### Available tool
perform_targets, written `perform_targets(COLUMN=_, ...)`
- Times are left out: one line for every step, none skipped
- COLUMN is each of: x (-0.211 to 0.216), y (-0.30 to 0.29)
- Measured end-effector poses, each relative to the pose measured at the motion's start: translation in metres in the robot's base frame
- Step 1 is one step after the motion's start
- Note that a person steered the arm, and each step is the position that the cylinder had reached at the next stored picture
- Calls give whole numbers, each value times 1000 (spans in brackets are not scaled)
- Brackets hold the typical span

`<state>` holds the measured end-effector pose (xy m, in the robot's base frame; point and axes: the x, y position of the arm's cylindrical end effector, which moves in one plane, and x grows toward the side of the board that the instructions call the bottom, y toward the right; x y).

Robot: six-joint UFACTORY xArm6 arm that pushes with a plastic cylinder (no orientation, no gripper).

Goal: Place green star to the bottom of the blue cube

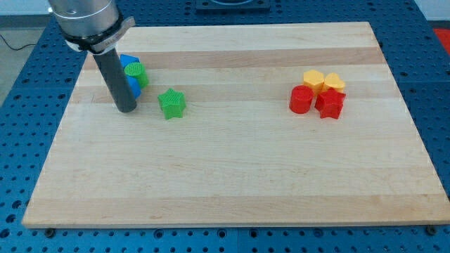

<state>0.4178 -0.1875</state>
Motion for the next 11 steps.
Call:
perform_targets(x=-5, y=-8)
perform_targets(x=-8, y=-28)
perform_targets(x=-14, y=-42)
perform_targets(x=-16, y=-42)
perform_targets(x=5, y=-32)
perform_targets(x=20, y=-12)
perform_targets(x=47, y=1)
perform_targets(x=58, y=44)
perform_targets(x=58, y=102)
perform_targets(x=36, y=143)
perform_targets(x=-2, y=145)
